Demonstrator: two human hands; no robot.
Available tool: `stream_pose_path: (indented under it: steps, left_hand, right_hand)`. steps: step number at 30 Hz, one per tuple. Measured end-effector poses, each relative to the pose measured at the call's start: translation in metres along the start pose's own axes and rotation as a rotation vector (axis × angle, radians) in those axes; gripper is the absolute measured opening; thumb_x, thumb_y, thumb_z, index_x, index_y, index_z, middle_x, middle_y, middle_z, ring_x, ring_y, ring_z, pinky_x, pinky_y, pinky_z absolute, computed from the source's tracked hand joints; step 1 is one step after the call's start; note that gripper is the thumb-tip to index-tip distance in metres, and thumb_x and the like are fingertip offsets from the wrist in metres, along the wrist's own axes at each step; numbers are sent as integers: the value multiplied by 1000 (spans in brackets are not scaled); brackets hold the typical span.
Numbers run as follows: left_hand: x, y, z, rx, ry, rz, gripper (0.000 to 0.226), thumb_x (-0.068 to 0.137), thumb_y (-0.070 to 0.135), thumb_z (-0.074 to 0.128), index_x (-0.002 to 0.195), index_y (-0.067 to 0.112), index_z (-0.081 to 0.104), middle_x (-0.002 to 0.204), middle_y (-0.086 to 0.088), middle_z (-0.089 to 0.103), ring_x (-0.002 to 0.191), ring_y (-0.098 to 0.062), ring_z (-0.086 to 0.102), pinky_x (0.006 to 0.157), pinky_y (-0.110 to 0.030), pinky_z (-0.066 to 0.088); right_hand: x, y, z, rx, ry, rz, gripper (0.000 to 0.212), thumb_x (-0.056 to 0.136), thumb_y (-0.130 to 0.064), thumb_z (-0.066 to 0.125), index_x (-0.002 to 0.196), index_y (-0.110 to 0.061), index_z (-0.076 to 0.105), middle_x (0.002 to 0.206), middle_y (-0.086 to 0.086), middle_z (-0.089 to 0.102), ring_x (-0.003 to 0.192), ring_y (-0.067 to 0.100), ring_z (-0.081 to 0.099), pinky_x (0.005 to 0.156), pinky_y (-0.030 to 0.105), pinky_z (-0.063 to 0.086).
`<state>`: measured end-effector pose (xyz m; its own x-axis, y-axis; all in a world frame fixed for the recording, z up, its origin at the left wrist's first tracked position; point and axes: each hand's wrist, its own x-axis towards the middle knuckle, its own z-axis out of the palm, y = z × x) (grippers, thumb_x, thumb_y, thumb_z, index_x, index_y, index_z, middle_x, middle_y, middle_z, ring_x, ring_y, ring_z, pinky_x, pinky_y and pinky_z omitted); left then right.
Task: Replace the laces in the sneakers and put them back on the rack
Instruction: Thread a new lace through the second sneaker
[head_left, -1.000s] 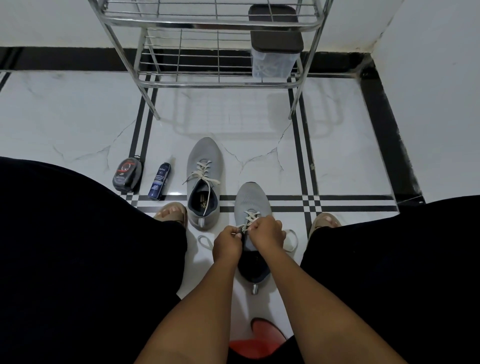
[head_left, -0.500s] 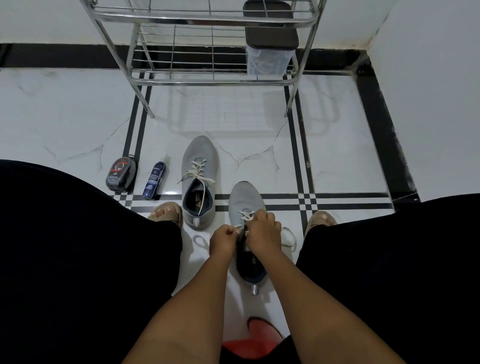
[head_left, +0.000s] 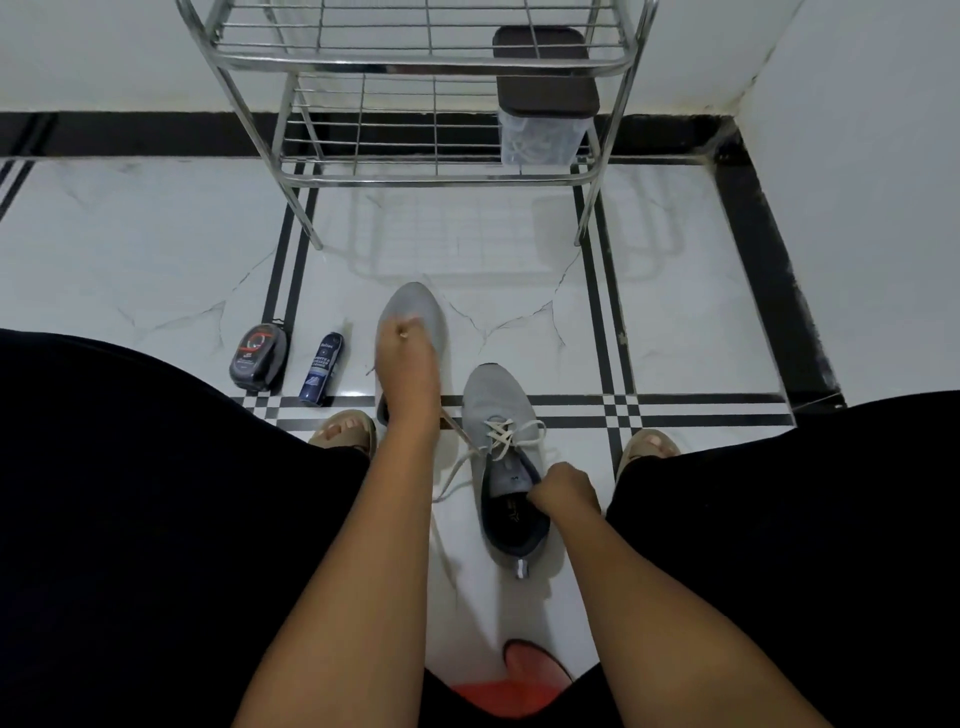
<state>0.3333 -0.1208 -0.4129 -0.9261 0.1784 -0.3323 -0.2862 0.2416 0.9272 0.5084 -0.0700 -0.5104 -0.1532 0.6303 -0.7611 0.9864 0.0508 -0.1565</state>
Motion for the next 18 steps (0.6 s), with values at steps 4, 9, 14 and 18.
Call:
stream_pose_path:
  steps: [4, 9, 14, 18]
  left_hand:
    - [-5, -45, 4, 744, -485, -25, 45, 97, 42, 40, 93, 6, 67, 87, -7, 69, 83, -24, 63, 74, -32, 48]
    - [-43, -135, -5, 892, -506, -179, 37, 99, 39, 43, 109, 10, 62, 111, -15, 65, 104, -33, 59, 78, -33, 43]
    - [-27, -129, 2, 779, -493, -162, 24, 95, 34, 53, 93, 11, 63, 99, -11, 67, 96, -30, 61, 77, -32, 44]
    - [-23, -132, 12, 884, -558, -153, 35, 96, 33, 48, 88, 3, 64, 98, -22, 67, 94, -36, 62, 73, -34, 45]
  right_hand:
    - [2, -15, -9, 79, 65, -160, 23, 85, -24, 60, 103, -12, 68, 104, 11, 67, 96, 29, 63, 69, 27, 45]
    - [2, -18, -7, -38, 141, -229, 22, 90, -15, 53, 105, -16, 70, 104, 11, 67, 95, 30, 63, 68, 28, 44]
    - [3, -19, -5, -66, 143, -234, 23, 92, -17, 52, 108, -16, 68, 107, 10, 65, 98, 30, 63, 70, 29, 45]
    - [2, -20, -8, -39, 141, -195, 25, 93, -19, 52, 113, -13, 66, 111, 11, 64, 101, 30, 62, 72, 30, 46]
